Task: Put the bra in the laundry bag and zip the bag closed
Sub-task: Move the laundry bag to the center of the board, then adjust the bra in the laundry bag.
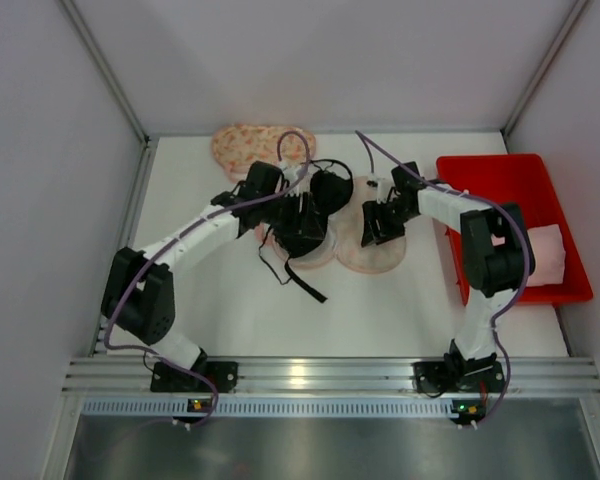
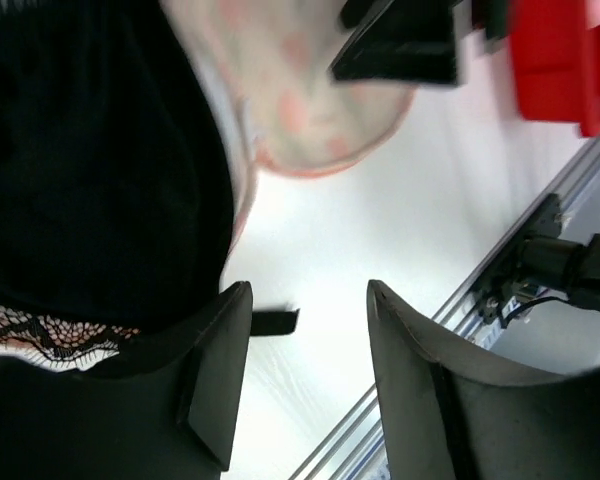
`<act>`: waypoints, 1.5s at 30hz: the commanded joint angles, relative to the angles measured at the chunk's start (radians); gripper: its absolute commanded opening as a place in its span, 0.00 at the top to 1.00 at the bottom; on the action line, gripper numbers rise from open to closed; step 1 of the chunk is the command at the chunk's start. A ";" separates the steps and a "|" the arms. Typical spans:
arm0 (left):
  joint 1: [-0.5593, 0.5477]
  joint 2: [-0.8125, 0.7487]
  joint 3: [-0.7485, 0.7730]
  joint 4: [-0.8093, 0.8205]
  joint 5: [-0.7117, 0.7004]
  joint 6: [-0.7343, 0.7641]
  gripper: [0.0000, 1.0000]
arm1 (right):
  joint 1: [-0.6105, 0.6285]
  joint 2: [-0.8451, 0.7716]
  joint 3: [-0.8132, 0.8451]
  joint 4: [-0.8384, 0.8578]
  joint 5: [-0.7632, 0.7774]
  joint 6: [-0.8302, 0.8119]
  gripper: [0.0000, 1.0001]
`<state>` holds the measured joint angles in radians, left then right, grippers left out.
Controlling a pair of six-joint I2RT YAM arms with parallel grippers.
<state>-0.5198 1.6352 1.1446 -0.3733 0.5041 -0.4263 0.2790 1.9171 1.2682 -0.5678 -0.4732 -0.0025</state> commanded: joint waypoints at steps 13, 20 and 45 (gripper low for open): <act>0.127 0.330 0.587 0.146 -0.171 0.098 0.54 | 0.002 -0.041 -0.102 -0.046 0.044 -0.090 0.43; 0.124 0.520 0.719 0.191 -0.231 0.075 0.55 | -0.001 -0.058 -0.145 -0.063 0.025 -0.106 0.43; 0.089 0.670 0.709 0.302 -0.317 -0.008 1.00 | -0.006 -0.066 -0.191 -0.110 -0.031 -0.113 0.43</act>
<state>-0.4442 2.3394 1.8679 -0.1925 0.2329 -0.4007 0.2764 1.8309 1.1313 -0.5976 -0.5610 -0.0864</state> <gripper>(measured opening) 0.035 0.575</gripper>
